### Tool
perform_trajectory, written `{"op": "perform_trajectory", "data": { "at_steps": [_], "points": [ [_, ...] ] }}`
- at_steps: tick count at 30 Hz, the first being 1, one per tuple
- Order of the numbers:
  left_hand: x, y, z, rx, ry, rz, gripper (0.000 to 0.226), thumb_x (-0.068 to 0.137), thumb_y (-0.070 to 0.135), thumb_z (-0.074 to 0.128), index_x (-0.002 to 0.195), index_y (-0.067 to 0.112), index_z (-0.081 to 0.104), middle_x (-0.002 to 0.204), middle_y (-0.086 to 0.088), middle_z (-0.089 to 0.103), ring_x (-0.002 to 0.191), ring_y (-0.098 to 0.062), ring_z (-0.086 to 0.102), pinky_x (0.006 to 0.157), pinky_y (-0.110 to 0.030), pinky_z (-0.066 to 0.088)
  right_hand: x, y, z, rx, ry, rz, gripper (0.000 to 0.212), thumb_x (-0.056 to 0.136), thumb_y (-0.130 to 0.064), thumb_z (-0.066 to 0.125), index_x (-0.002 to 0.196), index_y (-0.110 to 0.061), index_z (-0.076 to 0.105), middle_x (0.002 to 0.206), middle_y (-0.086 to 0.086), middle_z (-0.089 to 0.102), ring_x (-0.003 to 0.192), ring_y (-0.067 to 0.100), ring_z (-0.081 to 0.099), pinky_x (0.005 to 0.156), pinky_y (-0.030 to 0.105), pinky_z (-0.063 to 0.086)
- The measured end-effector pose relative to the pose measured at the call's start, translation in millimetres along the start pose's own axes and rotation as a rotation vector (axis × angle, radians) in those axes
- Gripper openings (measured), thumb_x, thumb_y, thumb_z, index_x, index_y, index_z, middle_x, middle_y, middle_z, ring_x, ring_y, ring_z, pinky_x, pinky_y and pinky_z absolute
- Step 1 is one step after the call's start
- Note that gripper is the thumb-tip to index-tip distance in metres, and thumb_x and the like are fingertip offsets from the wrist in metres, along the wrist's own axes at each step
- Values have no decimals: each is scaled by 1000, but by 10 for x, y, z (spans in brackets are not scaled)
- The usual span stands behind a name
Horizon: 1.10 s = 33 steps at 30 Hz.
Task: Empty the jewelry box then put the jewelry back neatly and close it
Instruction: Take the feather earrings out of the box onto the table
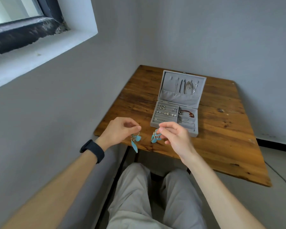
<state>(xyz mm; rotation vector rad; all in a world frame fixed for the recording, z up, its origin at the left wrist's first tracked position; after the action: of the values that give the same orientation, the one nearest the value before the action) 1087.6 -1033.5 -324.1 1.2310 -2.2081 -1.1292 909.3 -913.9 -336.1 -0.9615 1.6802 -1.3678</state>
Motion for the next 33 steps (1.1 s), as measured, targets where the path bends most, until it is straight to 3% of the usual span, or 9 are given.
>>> {"op": "perform_trajectory", "data": {
  "at_steps": [6,12,17,21,25,33],
  "points": [
    [-62,-375,-194,115,-18,-89,10,87,41,72,89,31,76,89,16,72,92,-3,65,84,-25,50,68,16,540,-134,-132,-44,6,91,-25,69,96,-27,72,87,-10,76,80,3,71,71,21,52],
    [-147,-705,-342,293,-50,-149,13,87,44,69,91,33,74,99,14,69,99,-8,59,91,-31,47,89,157,984,-380,-232,-115,6,84,-37,76,90,-38,78,87,-27,72,88,-11,62,73,2,43],
    [-37,-923,-319,245,-35,-151,16,88,45,69,95,32,75,101,16,69,99,-4,55,87,-24,39,304,309,1204,-550,-255,-112,18,89,-40,71,103,-33,77,101,-17,74,100,0,63,90,20,48],
    [186,-1058,-258,216,-7,-177,17,86,47,70,90,32,76,93,16,72,93,-6,63,82,-27,47,521,246,1311,-673,-284,-146,23,96,-35,62,116,-29,72,112,-12,71,106,5,60,88,21,42],
    [445,-1085,-229,194,-22,-190,16,87,47,70,90,32,74,88,15,71,84,-5,64,77,-27,52,786,227,1353,-713,-298,-154,20,97,-33,60,113,-30,71,112,-12,70,108,6,60,89,24,44],
    [925,-1144,-228,217,-22,-182,16,88,47,68,81,33,68,85,13,69,81,-6,63,77,-31,55,1203,293,1327,-726,-222,-127,17,97,-28,59,110,-28,70,108,-12,69,103,4,59,82,17,39]
  ]
}}
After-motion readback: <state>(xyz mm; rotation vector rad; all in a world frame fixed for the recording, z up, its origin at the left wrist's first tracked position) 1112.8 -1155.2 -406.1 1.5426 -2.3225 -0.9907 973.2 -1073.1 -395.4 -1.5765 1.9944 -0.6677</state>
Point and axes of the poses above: each hand's wrist, its own x-axis towards the middle knuckle, its own z-axis out of the palm, y = z × x, the point moved 8 cm from there along x, towards the middle knuckle
